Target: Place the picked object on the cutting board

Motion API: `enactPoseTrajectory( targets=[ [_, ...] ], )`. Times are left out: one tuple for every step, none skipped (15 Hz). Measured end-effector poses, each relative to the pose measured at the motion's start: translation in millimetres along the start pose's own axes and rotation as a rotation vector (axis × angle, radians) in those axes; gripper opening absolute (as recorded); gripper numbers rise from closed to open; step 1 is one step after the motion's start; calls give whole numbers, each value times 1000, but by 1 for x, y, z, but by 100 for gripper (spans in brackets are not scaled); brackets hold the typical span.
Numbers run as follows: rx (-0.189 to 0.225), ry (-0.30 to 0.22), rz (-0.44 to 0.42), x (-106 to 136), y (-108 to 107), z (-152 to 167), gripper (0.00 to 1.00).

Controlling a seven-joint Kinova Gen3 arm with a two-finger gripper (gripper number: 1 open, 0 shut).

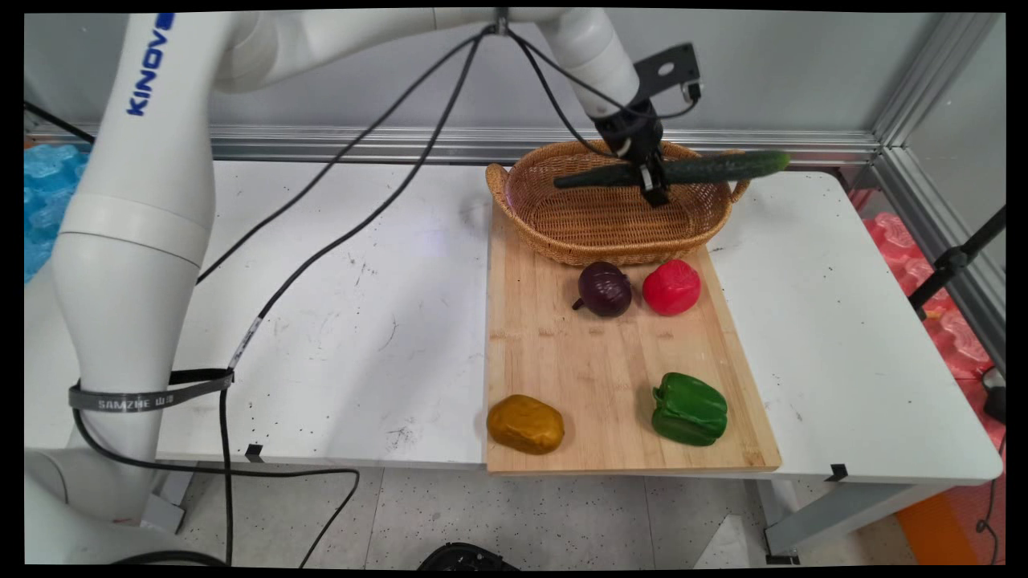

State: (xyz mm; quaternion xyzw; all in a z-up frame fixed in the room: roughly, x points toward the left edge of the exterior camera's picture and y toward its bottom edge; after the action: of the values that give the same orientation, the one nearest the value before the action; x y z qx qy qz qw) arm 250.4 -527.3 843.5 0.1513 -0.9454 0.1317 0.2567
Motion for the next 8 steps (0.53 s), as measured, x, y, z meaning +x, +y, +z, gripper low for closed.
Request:
enactPoseTrajectory(
  targets=[
    [1,7,5,2,1,-9,0],
    [1,15,9,5,2,-19,0],
    [1,24,13,8,3,-30,0],
    [1,33,15,11,5,-39,0],
    [1,43,16,15,7,-50,0],
    [1,52,15,19,9,-60,0],
    [0,59,14,22,12,-70,0],
    [0,63,13,23,14,-76,0]
  ],
)
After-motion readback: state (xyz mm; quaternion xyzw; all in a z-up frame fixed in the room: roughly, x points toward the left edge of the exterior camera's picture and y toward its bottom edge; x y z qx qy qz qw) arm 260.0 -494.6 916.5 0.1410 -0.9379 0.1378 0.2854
